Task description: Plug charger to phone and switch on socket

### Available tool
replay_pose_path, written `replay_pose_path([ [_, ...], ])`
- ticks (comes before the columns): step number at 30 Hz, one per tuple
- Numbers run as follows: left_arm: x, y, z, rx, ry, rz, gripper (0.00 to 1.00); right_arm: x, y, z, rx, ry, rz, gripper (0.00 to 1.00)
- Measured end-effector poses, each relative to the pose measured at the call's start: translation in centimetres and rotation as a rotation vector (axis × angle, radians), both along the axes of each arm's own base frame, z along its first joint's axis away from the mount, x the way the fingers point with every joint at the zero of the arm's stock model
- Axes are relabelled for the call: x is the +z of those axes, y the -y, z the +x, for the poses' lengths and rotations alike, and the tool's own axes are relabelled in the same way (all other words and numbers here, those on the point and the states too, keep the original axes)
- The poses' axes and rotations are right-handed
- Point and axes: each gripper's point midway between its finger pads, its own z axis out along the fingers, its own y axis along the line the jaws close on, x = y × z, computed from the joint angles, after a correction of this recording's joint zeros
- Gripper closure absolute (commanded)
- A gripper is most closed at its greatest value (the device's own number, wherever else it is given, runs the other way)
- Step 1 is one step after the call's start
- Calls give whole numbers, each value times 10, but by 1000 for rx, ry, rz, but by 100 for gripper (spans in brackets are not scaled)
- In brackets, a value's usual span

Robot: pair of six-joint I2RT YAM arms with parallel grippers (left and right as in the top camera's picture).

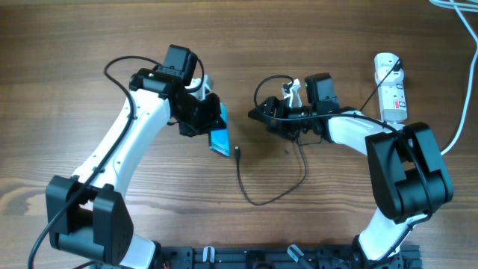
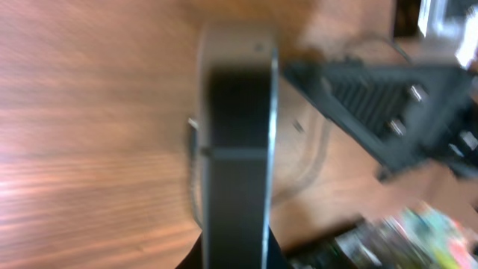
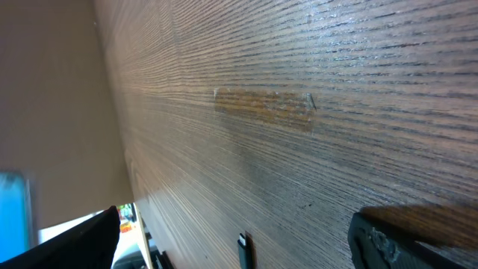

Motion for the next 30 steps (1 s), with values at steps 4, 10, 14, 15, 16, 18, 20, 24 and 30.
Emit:
replay_pose_path([
  [4, -5, -20, 31, 42, 130, 111, 96, 0, 0, 0, 0, 0, 0, 0],
  [10, -15, -27, 59, 61, 211, 111, 96, 0, 0, 0, 0, 0, 0, 0],
  [14, -39, -32, 68, 74, 172, 14, 96, 0, 0, 0, 0, 0, 0, 0],
  [15, -42, -31, 72, 68, 178, -42, 96, 0, 0, 0, 0, 0, 0, 0],
  [16, -42, -27, 77, 53, 190, -105, 96, 0, 0, 0, 0, 0, 0, 0],
  [18, -42, -26, 81, 44, 188, -184, 96, 0, 0, 0, 0, 1, 0, 0],
  [20, -45, -26, 81, 41, 167, -233, 96, 1, 0, 4, -4, 22, 0, 0],
  [24, -59, -23, 76, 38, 109, -271, 96, 1, 2, 14, -48, 45, -16, 0],
  [30, -63, -27, 78, 43, 115, -239, 96, -12, 1, -2, -58, -88, 20, 92],
])
